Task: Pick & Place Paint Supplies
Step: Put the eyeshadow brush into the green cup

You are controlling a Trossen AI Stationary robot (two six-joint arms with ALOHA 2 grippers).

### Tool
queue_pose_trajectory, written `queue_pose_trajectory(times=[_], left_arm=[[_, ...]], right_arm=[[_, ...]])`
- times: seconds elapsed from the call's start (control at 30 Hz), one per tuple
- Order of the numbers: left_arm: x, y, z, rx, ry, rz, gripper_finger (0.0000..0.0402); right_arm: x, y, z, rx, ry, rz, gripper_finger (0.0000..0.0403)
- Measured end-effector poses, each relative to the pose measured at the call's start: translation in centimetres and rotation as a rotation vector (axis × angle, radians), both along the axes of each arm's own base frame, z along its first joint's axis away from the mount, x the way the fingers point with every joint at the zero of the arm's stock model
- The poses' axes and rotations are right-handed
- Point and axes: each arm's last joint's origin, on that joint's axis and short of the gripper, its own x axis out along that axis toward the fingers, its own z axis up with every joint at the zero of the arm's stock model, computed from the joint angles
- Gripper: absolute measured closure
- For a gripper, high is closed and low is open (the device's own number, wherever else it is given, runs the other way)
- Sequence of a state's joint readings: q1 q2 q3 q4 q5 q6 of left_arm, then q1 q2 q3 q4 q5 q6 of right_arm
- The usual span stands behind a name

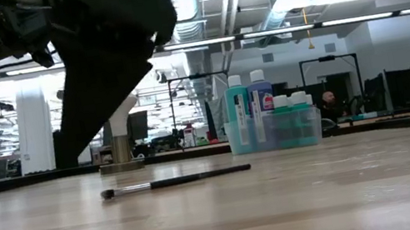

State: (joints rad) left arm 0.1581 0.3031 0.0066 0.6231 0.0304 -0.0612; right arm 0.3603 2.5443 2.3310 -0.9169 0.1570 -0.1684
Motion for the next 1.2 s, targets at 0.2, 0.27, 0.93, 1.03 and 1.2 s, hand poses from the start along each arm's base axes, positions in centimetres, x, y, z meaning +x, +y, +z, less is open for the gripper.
queue_pose_trajectory(times=[0.2, 0.27, 0.93, 1.03, 1.2], left_arm=[[0.0, 0.0, 0.0, 0.0, 0.0, 0.0, 0.04], [0.0, 0.0, 0.0, 0.0, -0.001, 0.0, 0.04], [0.0, 0.0, 0.1, 0.001, -0.007, 0.0, 0.04], [0.0, 0.0, 0.1, 0.001, -0.007, 0.0, 0.04], [0.0, 0.0, 0.1, 0.001, -0.006, 0.0, 0.04]], right_arm=[[1.3, -3.2, -0.9, 0.08, 0.041, -0.021, 0.0194], [1.3, -3.9, -1.7, 0.073, 0.081, -0.034, 0.0197], [1.2, -5.4, -4.8, 0.077, 0.209, -0.129, 0.0385], [1.0, -5.4, -4.9, 0.043, 0.221, -0.177, 0.0396], [0.8, -5.0, -4.2, 0.064, 0.207, -0.233, 0.0401]])
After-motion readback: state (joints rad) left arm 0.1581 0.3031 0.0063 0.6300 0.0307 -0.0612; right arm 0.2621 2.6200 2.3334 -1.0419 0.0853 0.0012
